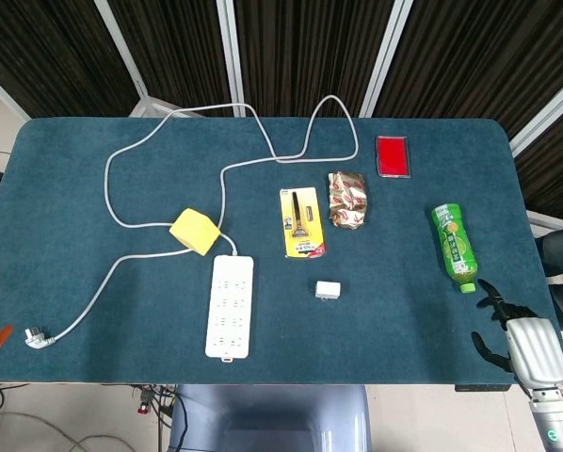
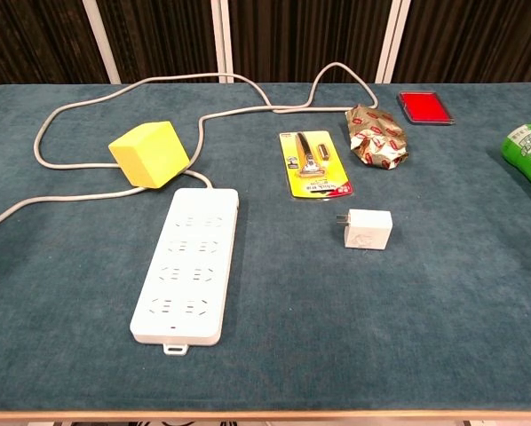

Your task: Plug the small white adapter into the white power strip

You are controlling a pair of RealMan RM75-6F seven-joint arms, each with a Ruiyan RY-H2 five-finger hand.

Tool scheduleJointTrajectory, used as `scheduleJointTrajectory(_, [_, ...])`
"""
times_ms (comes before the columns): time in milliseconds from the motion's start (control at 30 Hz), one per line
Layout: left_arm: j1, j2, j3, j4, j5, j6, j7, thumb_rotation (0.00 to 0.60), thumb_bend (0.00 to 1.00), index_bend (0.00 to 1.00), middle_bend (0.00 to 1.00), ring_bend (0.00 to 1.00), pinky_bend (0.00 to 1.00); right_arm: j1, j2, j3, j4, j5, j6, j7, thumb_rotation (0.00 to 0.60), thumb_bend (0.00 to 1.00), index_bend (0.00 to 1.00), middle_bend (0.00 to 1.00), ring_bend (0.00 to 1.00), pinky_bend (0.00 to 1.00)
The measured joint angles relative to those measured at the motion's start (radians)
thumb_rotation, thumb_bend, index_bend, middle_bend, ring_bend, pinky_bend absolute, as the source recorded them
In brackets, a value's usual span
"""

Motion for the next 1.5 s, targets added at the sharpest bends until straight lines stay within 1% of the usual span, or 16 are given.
scheduleJointTrajectory(33, [-0.001, 0.0, -0.001, 0.0, -0.001, -0.001, 0.0, 0.6, 0.08, 0.17, 0.0, 0.0, 0.0, 0.009, 0.011, -0.002, -0.009, -0.001, -0.018, 0.001, 0.6, 0.42, 0.12, 0.66, 0.72, 0.69])
scheduleJointTrajectory(133, [-0.001, 0.0, -0.001, 0.0, -0.002, -0.001, 0.001, 0.6, 0.08, 0.17, 0.0, 0.0, 0.0, 0.042, 0.055, -0.007, -0.049, 0.0, -0.088, 0.001, 0.6, 0.42, 0.12, 0.72, 0.78, 0.72])
scheduleJointTrajectory(200, [-0.001, 0.0, -0.002, 0.0, -0.004, -0.002, 0.001, 0.6, 0.08, 0.17, 0.0, 0.0, 0.0, 0.068, 0.091, -0.014, -0.086, 0.004, -0.149, 0.007, 0.6, 0.44, 0.12, 0.76, 0.81, 0.74])
scheduleJointTrajectory(267, [-0.001, 0.0, -0.002, -0.001, -0.005, -0.004, 0.002, 0.6, 0.08, 0.17, 0.0, 0.0, 0.0, 0.099, 0.132, -0.022, -0.128, 0.01, -0.225, 0.021, 0.6, 0.49, 0.12, 0.79, 0.83, 0.75])
scheduleJointTrajectory(333, [-0.002, -0.001, -0.002, -0.001, -0.004, -0.004, 0.003, 0.6, 0.08, 0.17, 0.0, 0.0, 0.0, 0.131, 0.17, -0.03, -0.167, 0.016, -0.302, 0.036, 0.6, 0.6, 0.12, 0.82, 0.86, 0.77])
scheduleJointTrajectory(367, [-0.002, -0.001, -0.002, -0.001, -0.004, -0.004, 0.004, 0.6, 0.08, 0.17, 0.0, 0.0, 0.0, 0.155, 0.195, -0.035, -0.193, 0.021, -0.358, 0.045, 0.6, 0.64, 0.12, 0.83, 0.86, 0.77])
scheduleJointTrajectory(400, [-0.002, 0.0, -0.002, -0.001, -0.004, -0.004, 0.004, 0.6, 0.08, 0.17, 0.0, 0.0, 0.0, 0.174, 0.214, -0.039, -0.213, 0.025, -0.402, 0.052, 0.6, 0.71, 0.12, 0.83, 0.87, 0.77])
scheduleJointTrajectory(467, [-0.002, 0.0, -0.002, -0.001, -0.005, -0.006, 0.003, 0.6, 0.08, 0.18, 0.0, 0.0, 0.0, 0.222, 0.254, -0.045, -0.257, 0.039, -0.503, 0.062, 0.6, 0.77, 0.12, 0.84, 0.88, 0.78])
scheduleJointTrajectory(567, [-0.003, 0.0, -0.003, -0.001, -0.008, -0.008, 0.001, 0.6, 0.08, 0.17, 0.0, 0.0, 0.0, 0.298, 0.295, -0.046, -0.318, 0.074, -0.624, 0.057, 0.6, 0.79, 0.12, 0.85, 0.88, 0.79])
scheduleJointTrajectory(633, [-0.003, 0.001, -0.004, -0.001, -0.01, -0.01, 0.0, 0.6, 0.08, 0.17, 0.0, 0.0, 0.0, 0.333, 0.304, -0.041, -0.342, 0.108, -0.664, 0.04, 0.6, 0.79, 0.12, 0.85, 0.88, 0.79])
scheduleJointTrajectory(733, [-0.004, 0.002, -0.004, -0.001, -0.012, -0.012, -0.002, 0.6, 0.08, 0.18, 0.0, 0.0, 0.0, 0.365, 0.296, -0.027, -0.362, 0.186, -0.702, 0.006, 0.6, 0.79, 0.12, 0.85, 0.88, 0.79])
scheduleJointTrajectory(833, [-0.004, 0.002, -0.006, -0.001, -0.014, -0.013, -0.002, 0.6, 0.08, 0.17, 0.0, 0.0, 0.0, 0.403, 0.274, -0.011, -0.374, 0.287, -0.741, -0.032, 0.6, 0.8, 0.12, 0.85, 0.88, 0.79])
scheduleJointTrajectory(967, [-0.005, 0.002, -0.009, 0.0, -0.022, -0.017, -0.002, 0.6, 0.08, 0.18, 0.0, 0.0, 0.0, 0.463, 0.224, 0.003, -0.371, 0.439, -0.781, -0.119, 0.6, 0.79, 0.12, 0.85, 0.88, 0.79])
scheduleJointTrajectory(1167, [-0.005, 0.004, -0.014, 0.0, -0.033, -0.019, -0.011, 0.6, 0.08, 0.18, 0.0, 0.0, 0.0, 0.543, 0.125, 0.005, -0.344, 0.627, -0.791, -0.248, 0.6, 0.79, 0.12, 0.85, 0.88, 0.79])
scheduleJointTrajectory(1267, [-0.002, 0.007, -0.017, 0.001, -0.036, -0.013, -0.019, 0.6, 0.08, 0.18, 0.0, 0.0, 0.0, 0.575, 0.079, -0.003, -0.33, 0.688, -0.782, -0.298, 0.6, 0.79, 0.12, 0.85, 0.88, 0.79])
scheduleJointTrajectory(1500, [-0.001, 0.009, -0.014, 0.001, -0.03, -0.012, -0.023, 0.6, 0.08, 0.17, 0.0, 0.0, 0.0, 0.627, 0.014, -0.014, -0.311, 0.774, -0.761, -0.351, 0.6, 0.79, 0.12, 0.85, 0.88, 0.79])
